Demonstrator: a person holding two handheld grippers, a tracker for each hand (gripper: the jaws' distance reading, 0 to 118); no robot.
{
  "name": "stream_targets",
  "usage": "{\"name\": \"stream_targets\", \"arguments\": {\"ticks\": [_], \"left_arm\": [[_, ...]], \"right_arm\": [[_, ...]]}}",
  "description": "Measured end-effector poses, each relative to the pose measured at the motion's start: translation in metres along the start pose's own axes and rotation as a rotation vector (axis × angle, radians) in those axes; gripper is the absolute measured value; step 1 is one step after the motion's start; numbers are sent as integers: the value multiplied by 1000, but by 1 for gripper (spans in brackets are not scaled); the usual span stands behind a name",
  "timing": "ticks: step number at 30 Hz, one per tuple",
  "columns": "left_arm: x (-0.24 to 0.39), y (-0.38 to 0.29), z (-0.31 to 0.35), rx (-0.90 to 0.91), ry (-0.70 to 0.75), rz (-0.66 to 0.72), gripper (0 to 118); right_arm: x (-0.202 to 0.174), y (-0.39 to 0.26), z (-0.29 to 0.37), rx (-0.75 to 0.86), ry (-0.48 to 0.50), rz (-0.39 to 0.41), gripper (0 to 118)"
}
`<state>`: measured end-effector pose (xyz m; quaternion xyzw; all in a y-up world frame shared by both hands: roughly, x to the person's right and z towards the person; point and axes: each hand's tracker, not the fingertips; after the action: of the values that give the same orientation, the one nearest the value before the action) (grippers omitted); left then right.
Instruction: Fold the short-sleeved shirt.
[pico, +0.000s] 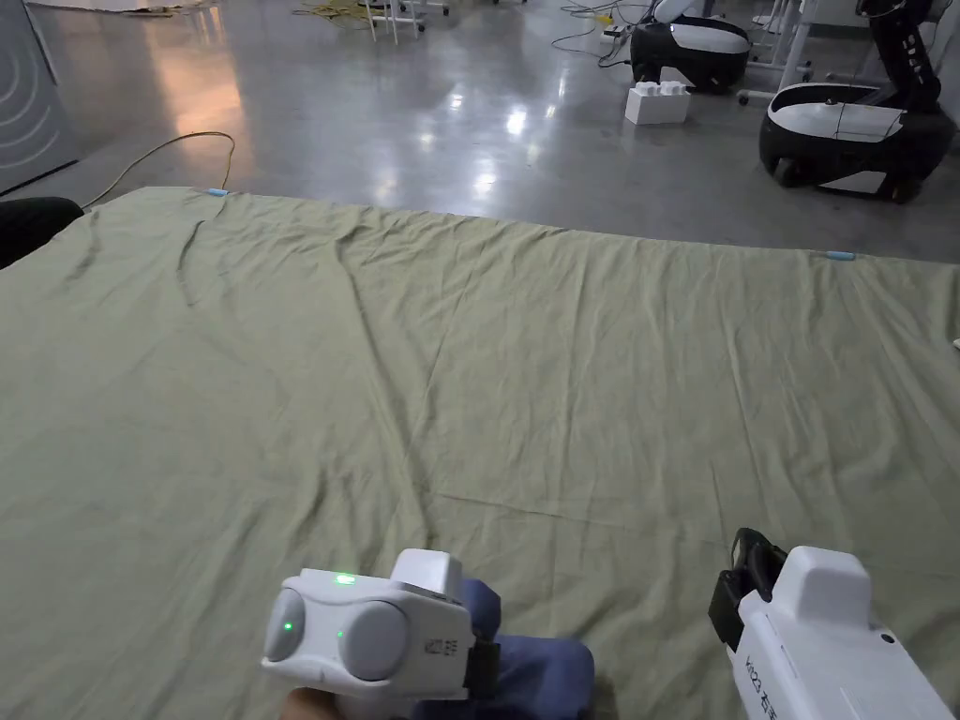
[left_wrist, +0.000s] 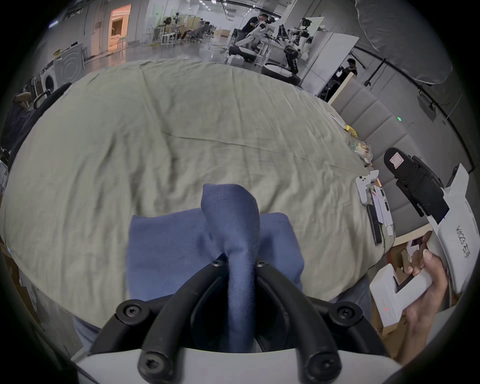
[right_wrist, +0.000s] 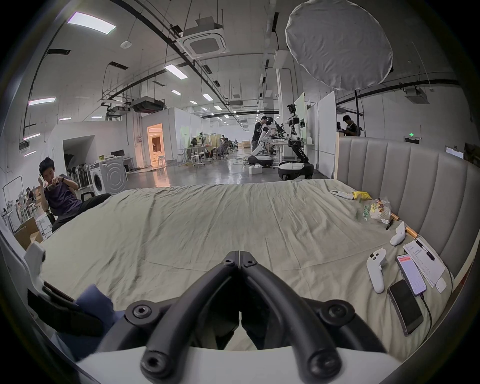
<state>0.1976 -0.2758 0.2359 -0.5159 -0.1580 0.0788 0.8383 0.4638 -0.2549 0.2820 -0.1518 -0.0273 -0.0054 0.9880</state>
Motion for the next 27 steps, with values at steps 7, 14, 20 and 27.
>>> {"name": "stream_targets", "arguments": {"ticks": [7, 14, 20, 27], "left_arm": [[22, -9, -30, -23, 50, 36, 13], [16, -14, -21, -6, -33, 49, 65], [-6, -12, 3, 54, -83, 103, 65], [-30, -16, 21, 179, -114, 210, 43]], "right_arm": [[10, -2, 3, -4, -23, -3, 0], [13, -5, 5, -14, -30, -7, 0], [13, -7, 4, -20, -31, -9, 0], [12, -9, 4, -30, -29, -8, 0]]}}
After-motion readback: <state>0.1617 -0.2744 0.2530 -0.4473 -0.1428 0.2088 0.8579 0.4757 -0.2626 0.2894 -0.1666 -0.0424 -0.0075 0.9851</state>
